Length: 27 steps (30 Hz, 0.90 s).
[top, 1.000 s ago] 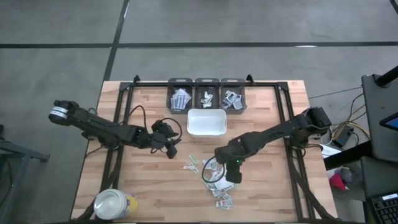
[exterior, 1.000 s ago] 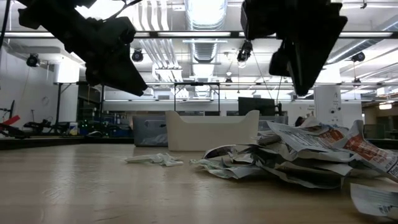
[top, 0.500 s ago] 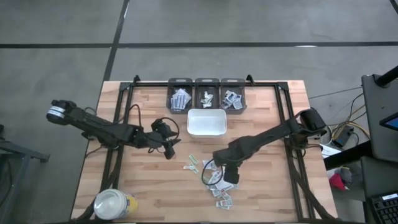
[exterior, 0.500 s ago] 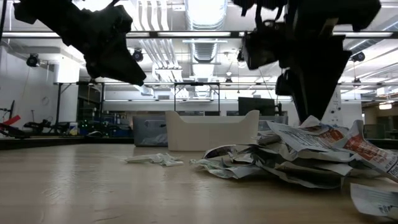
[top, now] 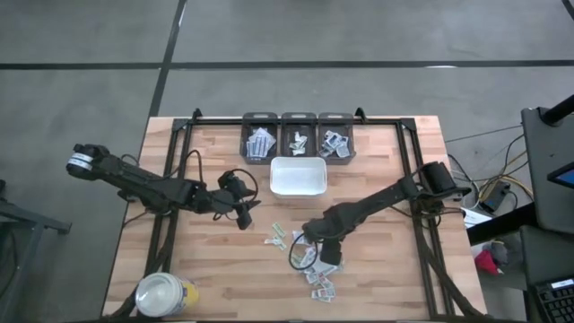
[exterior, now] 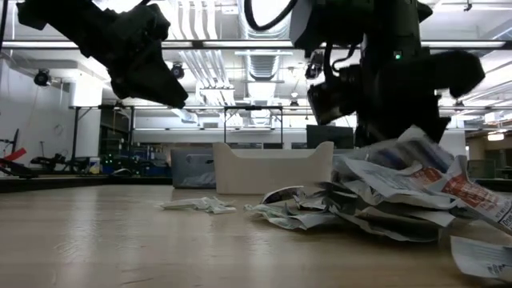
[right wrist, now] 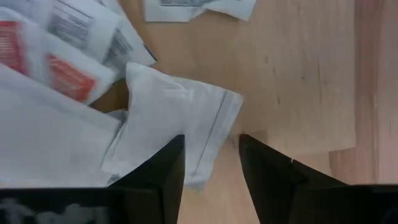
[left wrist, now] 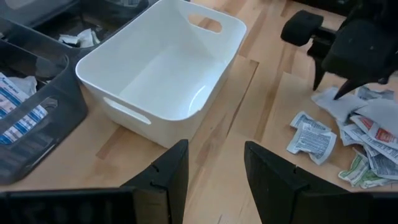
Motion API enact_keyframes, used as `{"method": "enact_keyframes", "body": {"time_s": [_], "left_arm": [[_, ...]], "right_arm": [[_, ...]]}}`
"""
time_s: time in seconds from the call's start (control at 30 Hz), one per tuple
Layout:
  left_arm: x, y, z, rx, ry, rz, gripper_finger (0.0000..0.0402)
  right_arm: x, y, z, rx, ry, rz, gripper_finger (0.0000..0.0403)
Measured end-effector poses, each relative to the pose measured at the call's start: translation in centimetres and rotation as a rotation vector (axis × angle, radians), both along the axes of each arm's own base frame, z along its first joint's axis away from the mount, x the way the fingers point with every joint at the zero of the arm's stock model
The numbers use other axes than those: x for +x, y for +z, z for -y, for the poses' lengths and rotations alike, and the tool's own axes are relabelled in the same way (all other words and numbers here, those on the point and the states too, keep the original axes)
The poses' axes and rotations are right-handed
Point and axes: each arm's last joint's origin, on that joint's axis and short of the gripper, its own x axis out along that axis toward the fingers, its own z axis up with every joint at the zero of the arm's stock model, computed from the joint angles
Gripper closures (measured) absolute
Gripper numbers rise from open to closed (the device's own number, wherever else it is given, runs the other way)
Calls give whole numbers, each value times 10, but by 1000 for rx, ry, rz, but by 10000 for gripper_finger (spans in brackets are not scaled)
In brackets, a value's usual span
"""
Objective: Pick & Place First Aid Supplies
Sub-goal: Put the white fingertip band aid into the left black bin
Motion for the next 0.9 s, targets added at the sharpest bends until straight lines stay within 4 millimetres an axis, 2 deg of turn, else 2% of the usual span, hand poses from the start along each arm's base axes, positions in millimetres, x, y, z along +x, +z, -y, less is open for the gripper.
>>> {"method": "enact_keyframes", "body": {"time_s": [0.23, 0.43, 0.7, 0.9], "left_arm": [[0, 0, 0, -5, 3, 2, 252], [0, 0, 0, -7, 4, 3, 252], [0, 0, 0, -8, 4, 4, 252], [0, 0, 0, -8, 4, 4, 252]], "right_arm": [[3, -17, -1, -20, -7, -59, 276], [1, -9, 0, -16, -8, -41, 314], [-2, 5, 2, -54, -10, 3, 387], [-5, -1, 3, -62, -7, -18, 394]]}}
